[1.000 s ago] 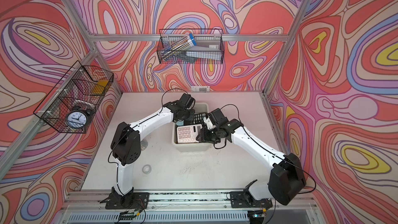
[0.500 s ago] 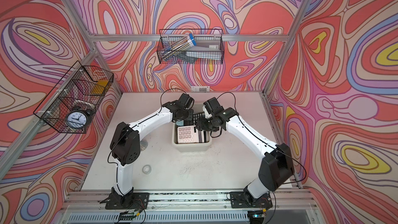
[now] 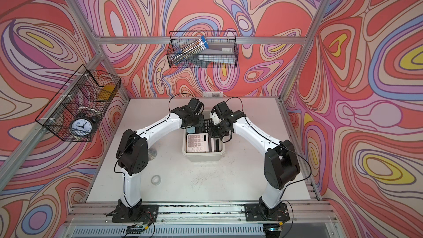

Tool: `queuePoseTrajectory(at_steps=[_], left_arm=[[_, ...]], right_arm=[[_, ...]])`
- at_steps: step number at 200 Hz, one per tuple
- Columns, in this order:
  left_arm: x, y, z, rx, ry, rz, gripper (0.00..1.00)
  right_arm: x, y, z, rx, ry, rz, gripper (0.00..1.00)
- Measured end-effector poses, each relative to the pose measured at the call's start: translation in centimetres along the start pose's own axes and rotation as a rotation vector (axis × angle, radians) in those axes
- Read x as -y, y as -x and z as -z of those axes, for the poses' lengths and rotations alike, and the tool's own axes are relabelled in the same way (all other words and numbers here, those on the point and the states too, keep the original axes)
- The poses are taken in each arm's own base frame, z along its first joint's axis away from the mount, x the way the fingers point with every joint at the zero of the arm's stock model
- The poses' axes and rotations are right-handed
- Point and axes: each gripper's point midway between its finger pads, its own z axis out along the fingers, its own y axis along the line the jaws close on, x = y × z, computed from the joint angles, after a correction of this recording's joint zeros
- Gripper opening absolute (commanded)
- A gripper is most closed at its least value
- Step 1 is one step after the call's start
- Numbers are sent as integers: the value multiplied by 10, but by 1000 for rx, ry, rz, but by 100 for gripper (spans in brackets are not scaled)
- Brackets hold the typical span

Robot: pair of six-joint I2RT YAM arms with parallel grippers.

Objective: Put the calculator in the storage box
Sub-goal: Adjust the calculator in the storage box.

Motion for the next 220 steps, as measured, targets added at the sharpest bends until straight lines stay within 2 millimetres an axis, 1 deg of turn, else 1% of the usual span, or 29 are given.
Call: queuePoseTrajectory(at_steps=[33, 50, 69, 85, 91, 105, 114, 123, 149, 175, 194, 208, 220], left_arm=[[-2, 4, -3, 3, 1, 8, 15], [-3, 5, -6, 4, 2, 13, 15], [-5, 7, -6, 8, 3, 18, 15], [-5, 7, -6, 11, 3, 21, 15], [-5, 8, -6, 11, 3, 22, 15], [-6, 9, -6, 14, 4, 27, 14], [-7, 12, -6, 20, 6, 30, 15], [-8, 15, -5, 25, 9, 34, 14], [-13, 17, -6, 27, 15, 49, 18], [-14, 15, -2, 23, 2, 62, 25], [-11, 19, 10, 37, -26, 67, 31], [-7, 24, 25, 56, -53, 73, 38], [-5, 29, 41, 78, -78, 79, 44]], right_arm=[[-10, -12, 6, -31, 49, 12, 14], [-11, -14, 8, -42, 48, 14, 14], [-9, -12, 5, -57, 30, 7, 14], [-5, -11, -3, -82, 8, -5, 13], [-3, -11, -7, -92, -1, -11, 16], [2, -12, -14, -114, -21, -25, 33], [6, -15, -17, -127, -39, -26, 42], [5, -15, -17, -128, -35, -25, 47], [5, -16, -4, -111, -63, -19, 48], [1, -10, 21, -50, -83, -10, 48], [-3, -5, 40, 6, -86, -2, 48], [-4, -2, 50, 39, -96, -2, 49], [-2, 0, 54, 58, -112, -8, 49]])
